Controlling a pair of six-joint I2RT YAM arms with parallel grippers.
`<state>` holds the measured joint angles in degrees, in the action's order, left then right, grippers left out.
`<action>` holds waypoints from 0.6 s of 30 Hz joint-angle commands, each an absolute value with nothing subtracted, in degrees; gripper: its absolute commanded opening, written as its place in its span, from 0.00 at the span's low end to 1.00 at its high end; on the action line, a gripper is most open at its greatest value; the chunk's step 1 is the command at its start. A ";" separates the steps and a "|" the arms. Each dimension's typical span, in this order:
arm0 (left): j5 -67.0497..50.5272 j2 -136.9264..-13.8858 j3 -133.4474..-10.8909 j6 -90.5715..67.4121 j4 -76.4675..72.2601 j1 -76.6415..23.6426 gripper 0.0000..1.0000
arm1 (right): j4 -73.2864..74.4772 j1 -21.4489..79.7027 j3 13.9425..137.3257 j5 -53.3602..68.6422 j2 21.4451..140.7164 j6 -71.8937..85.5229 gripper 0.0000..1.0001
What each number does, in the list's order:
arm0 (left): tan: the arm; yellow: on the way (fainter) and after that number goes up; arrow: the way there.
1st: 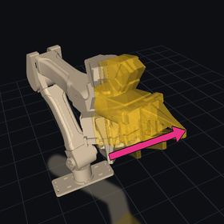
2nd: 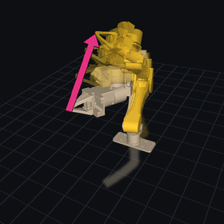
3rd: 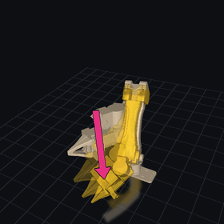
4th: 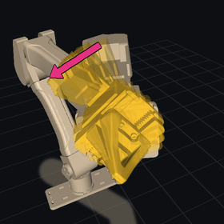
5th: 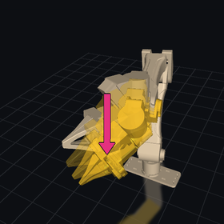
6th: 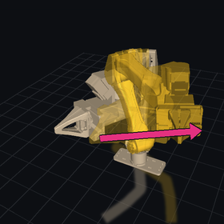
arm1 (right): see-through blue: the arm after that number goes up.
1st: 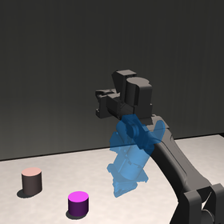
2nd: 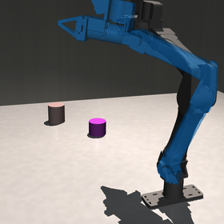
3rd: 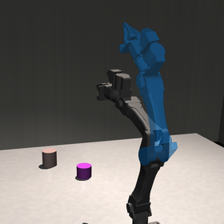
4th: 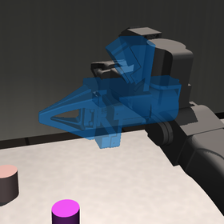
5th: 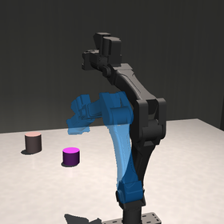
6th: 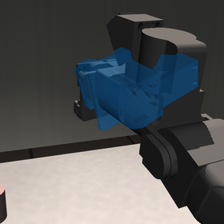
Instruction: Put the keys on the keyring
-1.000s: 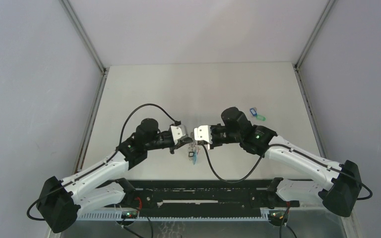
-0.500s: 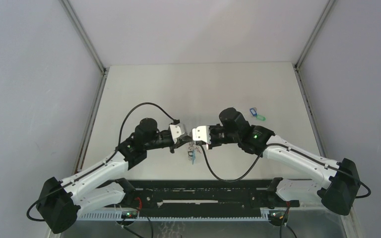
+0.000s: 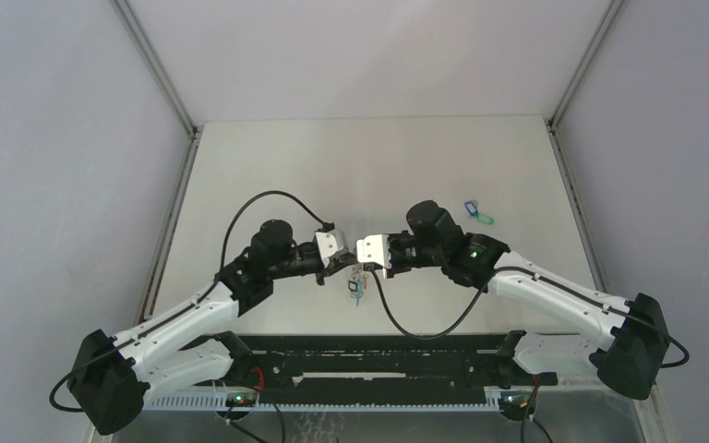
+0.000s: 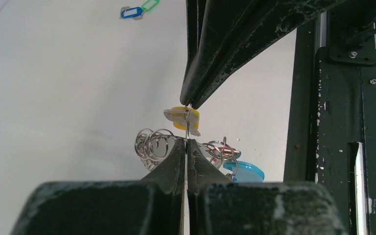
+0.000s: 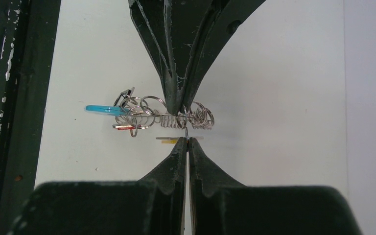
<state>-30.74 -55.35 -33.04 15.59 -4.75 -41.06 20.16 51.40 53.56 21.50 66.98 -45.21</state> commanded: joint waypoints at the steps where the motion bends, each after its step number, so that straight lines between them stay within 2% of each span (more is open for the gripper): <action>1: -32.52 -54.51 -34.89 15.10 -6.94 -40.61 0.00 | 18.33 51.94 53.44 22.28 66.95 -45.81 0.00; 18: -33.37 -54.24 -34.82 15.66 -6.58 -40.62 0.00 | 20.38 51.94 54.75 24.43 67.76 -45.87 0.00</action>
